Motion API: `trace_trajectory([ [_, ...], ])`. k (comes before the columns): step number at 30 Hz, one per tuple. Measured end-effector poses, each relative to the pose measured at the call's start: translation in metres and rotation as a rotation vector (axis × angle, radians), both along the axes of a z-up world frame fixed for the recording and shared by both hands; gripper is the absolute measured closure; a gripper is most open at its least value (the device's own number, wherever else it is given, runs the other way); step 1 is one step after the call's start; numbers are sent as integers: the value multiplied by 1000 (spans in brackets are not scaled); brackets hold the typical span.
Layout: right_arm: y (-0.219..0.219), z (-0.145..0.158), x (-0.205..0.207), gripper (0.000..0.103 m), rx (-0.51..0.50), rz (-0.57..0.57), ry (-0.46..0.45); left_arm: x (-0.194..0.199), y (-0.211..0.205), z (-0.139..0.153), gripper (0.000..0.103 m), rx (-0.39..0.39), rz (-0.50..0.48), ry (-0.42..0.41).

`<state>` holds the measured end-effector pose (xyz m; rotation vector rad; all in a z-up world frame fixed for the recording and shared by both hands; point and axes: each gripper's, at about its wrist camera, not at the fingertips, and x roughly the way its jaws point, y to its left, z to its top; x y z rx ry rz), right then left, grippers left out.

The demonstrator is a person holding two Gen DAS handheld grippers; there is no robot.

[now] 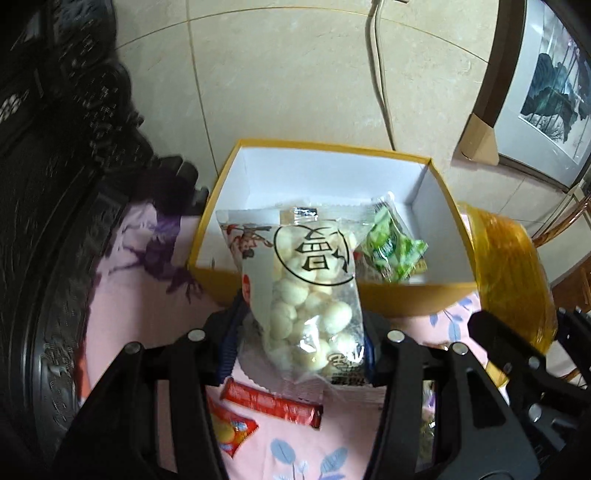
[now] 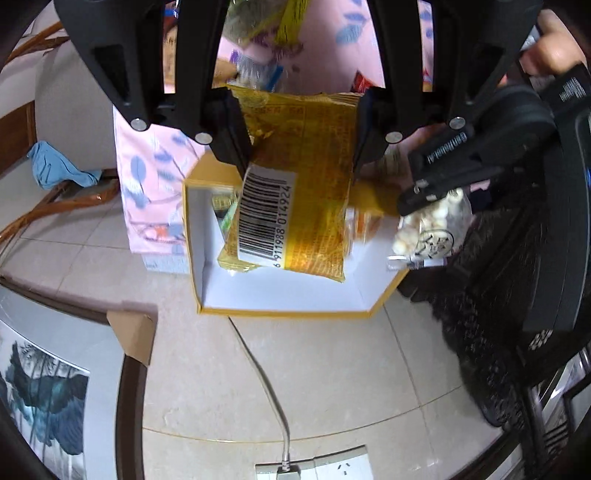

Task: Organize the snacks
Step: 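Carry both bags over the yellow box, lower them inside and open both tools, then grasp the yellow rice cracker stick with the right tool while the left tool grasps the red biscuit pack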

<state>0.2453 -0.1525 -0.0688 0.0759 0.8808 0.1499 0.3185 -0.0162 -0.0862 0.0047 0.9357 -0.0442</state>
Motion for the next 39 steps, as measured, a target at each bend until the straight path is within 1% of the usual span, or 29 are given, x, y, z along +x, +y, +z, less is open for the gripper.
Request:
trace_trajectory([
  [4,0,-1,29,55,-14,-5,9,27,3,1,50,1,9,10],
  [14,1,-7,63,55,-23,-3,12,65,13,-9,50,-10,34,26],
  [21,1,-2,81,55,-34,-7,-11,88,10,-4,50,-9,32,11],
  [23,2,4,90,54,-36,-13,-24,97,10,1,49,1,37,-1],
  [24,2,6,95,54,-39,-18,-30,100,10,3,45,6,44,-7],
  [25,2,9,100,44,-43,-26,-40,106,11,8,30,15,62,-21],
  [26,1,13,108,25,-52,-39,-51,109,13,12,21,24,78,-32],
  [27,0,17,112,22,-51,-46,-59,112,16,19,5,41,109,-51],
  [28,-3,21,115,14,-48,-59,-71,115,22,28,2,50,138,-78],
  [29,-5,24,117,9,-46,-66,-74,115,24,32,2,43,142,-90],
  [31,-9,28,115,8,-42,-68,-83,115,33,40,2,22,139,-99],
  [34,-13,29,108,8,-48,-64,-79,108,45,41,2,21,148,-91],
  [36,-17,23,98,8,-39,-55,-46,97,53,37,2,12,151,-78],
  [39,-22,5,70,8,-25,-36,28,67,62,23,2,22,160,-58],
])
